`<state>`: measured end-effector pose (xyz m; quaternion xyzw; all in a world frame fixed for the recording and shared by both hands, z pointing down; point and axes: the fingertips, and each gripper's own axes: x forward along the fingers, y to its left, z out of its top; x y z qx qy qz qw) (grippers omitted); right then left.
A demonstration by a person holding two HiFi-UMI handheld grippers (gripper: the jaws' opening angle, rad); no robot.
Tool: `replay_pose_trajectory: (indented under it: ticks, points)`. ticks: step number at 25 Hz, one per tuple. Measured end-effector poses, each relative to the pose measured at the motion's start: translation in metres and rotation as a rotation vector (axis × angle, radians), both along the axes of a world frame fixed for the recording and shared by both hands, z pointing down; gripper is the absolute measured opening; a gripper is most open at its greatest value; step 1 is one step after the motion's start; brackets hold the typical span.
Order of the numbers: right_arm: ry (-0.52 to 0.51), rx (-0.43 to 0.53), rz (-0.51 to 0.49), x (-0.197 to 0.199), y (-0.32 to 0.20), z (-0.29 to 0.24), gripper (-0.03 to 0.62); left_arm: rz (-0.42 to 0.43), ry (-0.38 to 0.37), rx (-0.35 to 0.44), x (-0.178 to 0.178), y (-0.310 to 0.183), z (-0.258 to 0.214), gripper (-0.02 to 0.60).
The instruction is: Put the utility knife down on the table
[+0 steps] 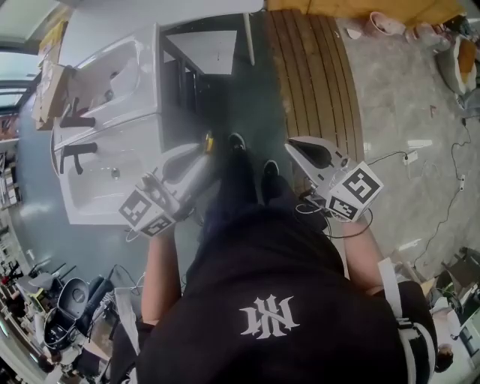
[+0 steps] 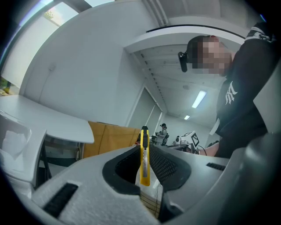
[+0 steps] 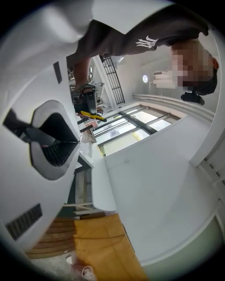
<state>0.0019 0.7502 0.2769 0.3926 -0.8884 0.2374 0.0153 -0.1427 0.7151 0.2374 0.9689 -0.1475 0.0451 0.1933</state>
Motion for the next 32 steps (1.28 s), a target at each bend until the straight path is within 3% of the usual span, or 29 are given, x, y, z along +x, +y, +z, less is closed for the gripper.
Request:
replay_pose_trajectory:
  ticks: [6, 11, 18, 25, 32]
  points:
    - [0.048, -0.001, 0.049, 0.006, -0.052, -0.002, 0.005, 0.005, 0.06, 0.051, 0.004, -0.059, -0.003, 0.06]
    - [0.145, 0.006, 0.043, -0.006, -0.118, -0.019, 0.005, -0.008, 0.158, 0.061, -0.01, -0.118, -0.02, 0.06]
    - [0.145, 0.054, 0.123, -0.011, -0.21, -0.054, 0.005, 0.001, 0.187, 0.05, -0.03, -0.201, -0.022, 0.06]
    - [0.135, -0.004, 0.128, 0.01, -0.269, -0.033, 0.005, -0.058, 0.179, -0.032, -0.029, -0.26, 0.002, 0.06]
    - [0.078, -0.022, 0.066, 0.053, -0.373, -0.009, 0.005, -0.166, 0.132, -0.024, 0.012, -0.339, 0.001, 0.06]
